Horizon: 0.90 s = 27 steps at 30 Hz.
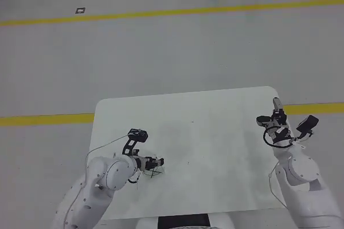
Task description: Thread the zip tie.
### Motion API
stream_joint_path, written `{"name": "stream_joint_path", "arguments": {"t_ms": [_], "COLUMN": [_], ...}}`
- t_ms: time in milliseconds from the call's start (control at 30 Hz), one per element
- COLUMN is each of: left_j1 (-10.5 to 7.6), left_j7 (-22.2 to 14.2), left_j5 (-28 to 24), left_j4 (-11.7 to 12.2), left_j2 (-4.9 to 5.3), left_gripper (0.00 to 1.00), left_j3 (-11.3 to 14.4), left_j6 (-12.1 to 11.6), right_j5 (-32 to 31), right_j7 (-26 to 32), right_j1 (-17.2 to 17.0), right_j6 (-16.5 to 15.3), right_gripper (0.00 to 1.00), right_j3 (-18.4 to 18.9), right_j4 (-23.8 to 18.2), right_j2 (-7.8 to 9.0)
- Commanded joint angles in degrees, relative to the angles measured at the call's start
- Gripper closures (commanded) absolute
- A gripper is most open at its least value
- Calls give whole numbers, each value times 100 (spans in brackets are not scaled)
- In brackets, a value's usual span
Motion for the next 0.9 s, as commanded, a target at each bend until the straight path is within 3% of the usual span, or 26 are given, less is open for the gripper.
{"name": "stream_joint_path", "arguments": {"t_ms": [0,333,567,700,867], "left_j1": [-43,-15,-285,-374,-377], "left_j7": [-9,115,-403,-639,-647], "left_j5": [66,73,834,1038,1045], "left_j4": [15,40,43,212,213], "left_j2": [-5,-9,-64,-174,-183], "left_gripper": [0,0,0,0,0], "left_j3": [60,151,733,734,728], "left_j6": [53,-26,340,340,340], "right_j5": [0,0,0,0,0], "right_j7": [0,0,0,0,0], "right_j1": [0,0,0,0,0], "right_j6": [0,0,0,0,0], "right_gripper": [0,0,0,0,0], "right_j3": [0,0,0,0,0], "right_j4": [0,0,0,0,0], "right_j2": [0,0,0,0,0]}}
